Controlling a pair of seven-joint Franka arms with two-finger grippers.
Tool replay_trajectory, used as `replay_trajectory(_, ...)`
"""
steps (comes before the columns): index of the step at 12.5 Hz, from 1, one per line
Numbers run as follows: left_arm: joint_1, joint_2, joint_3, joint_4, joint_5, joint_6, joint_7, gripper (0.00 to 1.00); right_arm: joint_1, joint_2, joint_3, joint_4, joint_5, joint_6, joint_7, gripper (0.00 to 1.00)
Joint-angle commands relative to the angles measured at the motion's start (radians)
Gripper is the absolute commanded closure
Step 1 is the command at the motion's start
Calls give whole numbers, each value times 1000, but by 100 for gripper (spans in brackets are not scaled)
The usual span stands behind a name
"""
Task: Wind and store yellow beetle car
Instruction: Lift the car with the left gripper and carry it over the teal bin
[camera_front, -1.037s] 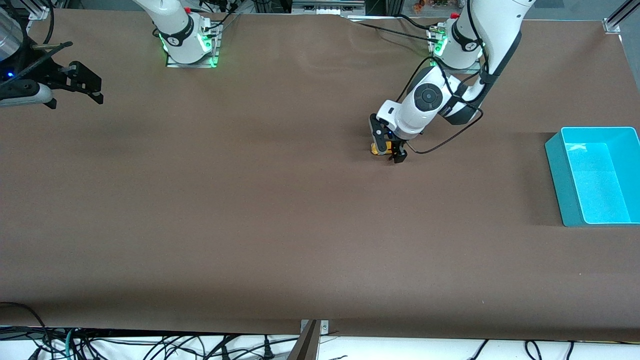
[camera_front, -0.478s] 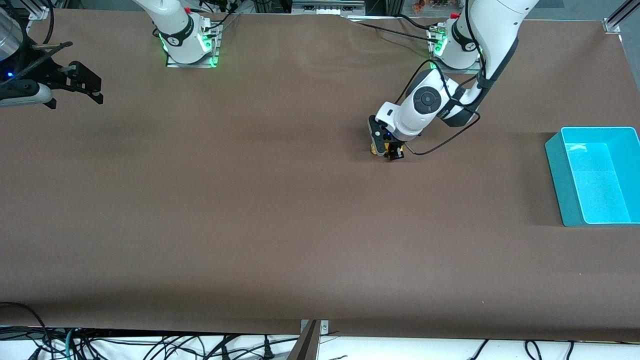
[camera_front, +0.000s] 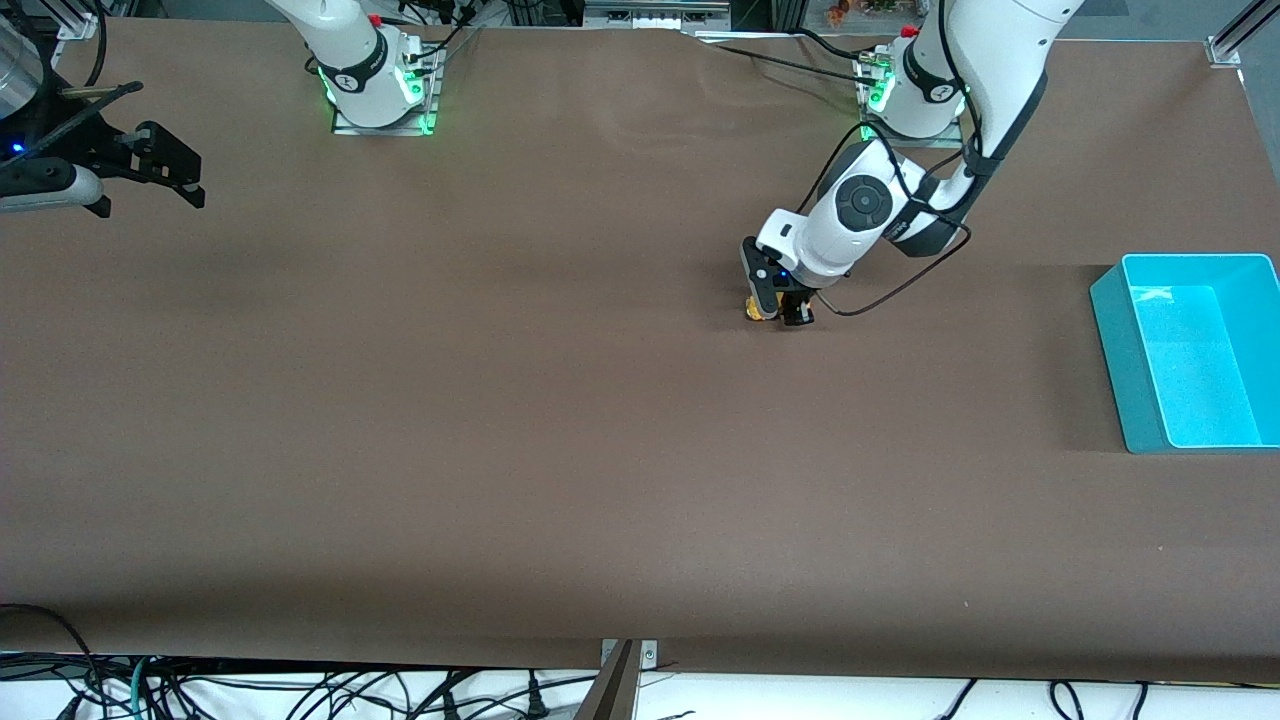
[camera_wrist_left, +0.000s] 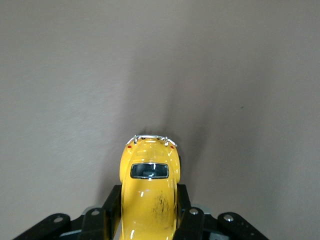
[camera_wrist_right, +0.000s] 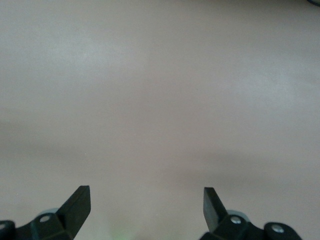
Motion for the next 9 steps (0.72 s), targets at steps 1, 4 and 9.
replay_trajectory(1, 51, -95, -5, 76, 27, -214, 28, 74, -1, 8, 1, 28, -12, -21, 16, 0)
replay_trajectory(4, 124, -39, 0, 440, 25, -684, 198, 74, -1, 7, 3, 30, -12, -23, 14, 0)
replay_trajectory(9, 279, 6, 5, 656, 27, -928, 355, 73, -1, 7, 1, 35, -11, -23, 14, 0)
